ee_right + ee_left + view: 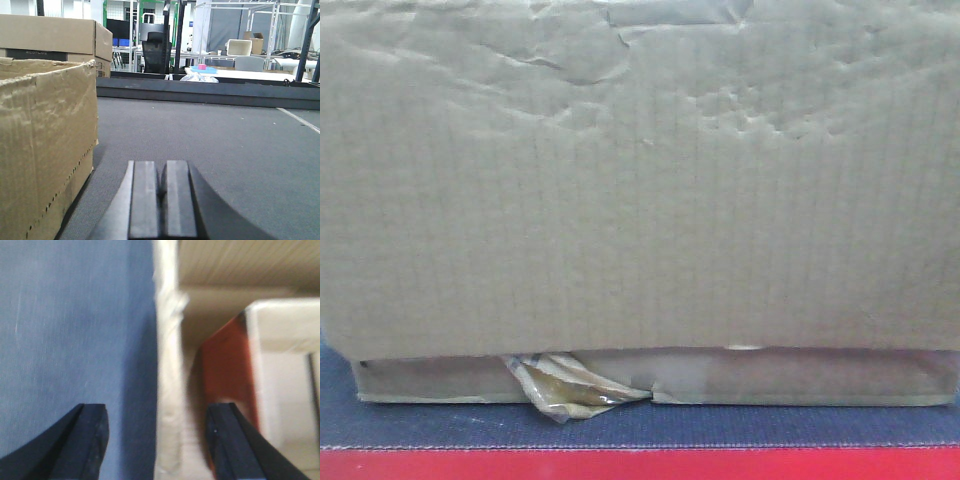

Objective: Stack two boxes on right shelf middle

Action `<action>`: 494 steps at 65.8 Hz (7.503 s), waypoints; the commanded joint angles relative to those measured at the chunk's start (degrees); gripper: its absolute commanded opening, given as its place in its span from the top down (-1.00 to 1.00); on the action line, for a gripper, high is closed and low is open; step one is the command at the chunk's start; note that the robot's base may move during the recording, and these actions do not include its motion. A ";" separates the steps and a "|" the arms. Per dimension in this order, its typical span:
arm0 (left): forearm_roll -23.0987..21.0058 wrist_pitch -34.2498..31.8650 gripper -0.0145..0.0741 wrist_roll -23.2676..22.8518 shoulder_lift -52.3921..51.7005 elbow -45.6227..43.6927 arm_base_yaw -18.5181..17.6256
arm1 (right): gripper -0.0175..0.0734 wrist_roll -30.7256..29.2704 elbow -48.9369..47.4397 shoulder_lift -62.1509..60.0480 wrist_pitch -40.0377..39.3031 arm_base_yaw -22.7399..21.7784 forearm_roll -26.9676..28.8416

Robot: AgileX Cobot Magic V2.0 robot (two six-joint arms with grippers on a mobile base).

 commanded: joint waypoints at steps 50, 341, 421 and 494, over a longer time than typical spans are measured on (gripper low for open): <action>-3.38 -0.25 -0.09 2.64 -0.05 3.88 0.00 | 0.97 -0.37 -0.01 -0.22 -0.97 -0.21 0.15; -7.04 -0.25 -0.04 4.52 -0.05 3.88 2.30 | 0.36 18.22 -82.53 88.33 70.73 22.24 -1.44; 19.12 -11.75 0.92 -6.89 -11.54 -3.57 -1.77 | 0.95 31.75 -86.59 75.68 53.81 27.08 -28.28; 25.63 -12.60 0.92 -11.87 -12.71 -3.57 -7.05 | 0.95 38.09 -86.65 75.68 48.75 29.58 -28.80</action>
